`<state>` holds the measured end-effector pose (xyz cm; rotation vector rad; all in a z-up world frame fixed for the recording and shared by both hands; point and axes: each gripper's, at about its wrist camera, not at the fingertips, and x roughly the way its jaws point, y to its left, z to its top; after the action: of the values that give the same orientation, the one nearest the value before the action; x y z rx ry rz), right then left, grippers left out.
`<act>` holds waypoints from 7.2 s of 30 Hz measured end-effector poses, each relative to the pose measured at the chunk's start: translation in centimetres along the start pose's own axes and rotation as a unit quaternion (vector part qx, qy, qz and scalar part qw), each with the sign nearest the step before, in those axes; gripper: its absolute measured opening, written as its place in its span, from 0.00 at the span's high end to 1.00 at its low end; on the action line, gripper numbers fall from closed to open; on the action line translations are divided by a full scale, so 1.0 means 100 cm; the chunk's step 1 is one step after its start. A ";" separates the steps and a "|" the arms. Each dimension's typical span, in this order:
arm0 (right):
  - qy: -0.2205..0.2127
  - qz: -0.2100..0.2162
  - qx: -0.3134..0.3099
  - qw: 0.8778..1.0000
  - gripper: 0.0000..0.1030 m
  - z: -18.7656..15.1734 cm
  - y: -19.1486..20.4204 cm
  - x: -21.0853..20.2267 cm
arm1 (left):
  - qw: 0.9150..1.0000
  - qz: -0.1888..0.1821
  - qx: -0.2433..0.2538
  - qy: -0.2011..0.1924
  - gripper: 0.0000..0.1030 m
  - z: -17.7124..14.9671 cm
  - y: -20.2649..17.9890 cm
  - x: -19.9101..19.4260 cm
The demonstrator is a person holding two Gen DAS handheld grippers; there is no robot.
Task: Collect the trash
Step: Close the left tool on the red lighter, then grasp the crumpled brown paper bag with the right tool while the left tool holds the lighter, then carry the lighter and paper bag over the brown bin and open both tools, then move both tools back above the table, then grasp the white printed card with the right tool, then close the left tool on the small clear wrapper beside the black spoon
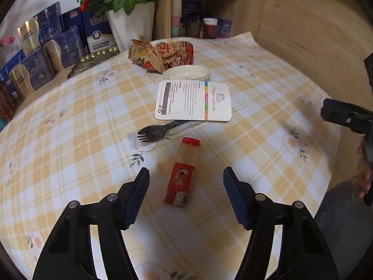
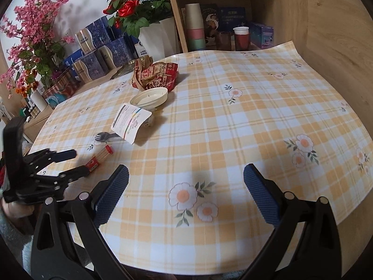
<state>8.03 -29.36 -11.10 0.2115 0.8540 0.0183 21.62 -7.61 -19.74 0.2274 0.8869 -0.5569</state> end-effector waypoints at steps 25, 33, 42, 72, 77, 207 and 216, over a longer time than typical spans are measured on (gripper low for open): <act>0.006 0.032 -0.139 0.990 0.06 0.089 0.071 0.080 | 0.987 -0.042 -0.145 -0.046 0.78 -0.007 0.050 -0.025; 0.045 -0.026 -0.265 0.963 0.06 0.175 0.148 0.174 | 0.972 0.002 -0.218 -0.087 0.78 -0.024 0.100 -0.061; 0.138 -0.124 -0.316 0.930 0.06 0.198 0.182 0.286 | 0.962 0.030 -0.251 -0.104 0.78 -0.048 0.143 -0.078; -0.084 0.072 -0.203 0.973 0.33 0.102 0.132 -0.039 | 0.968 0.034 -0.209 -0.133 0.78 -0.086 0.048 -0.182; -0.038 0.136 -0.156 0.978 0.33 0.022 0.126 -0.068 | 0.974 0.025 -0.195 -0.116 0.78 -0.112 0.019 -0.197; 0.005 0.147 0.002 0.989 0.92 0.051 -0.008 0.037 | 0.976 0.009 -0.181 -0.117 0.21 -0.075 0.039 -0.095; -0.003 0.127 0.028 0.991 0.92 0.038 -0.034 0.026 | 0.984 -0.072 -0.139 -0.082 0.26 -0.007 0.010 -0.037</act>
<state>12.33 -33.06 -11.29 0.3722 0.8171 0.2328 19.87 -5.10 -17.26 -0.1360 0.8146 -0.5698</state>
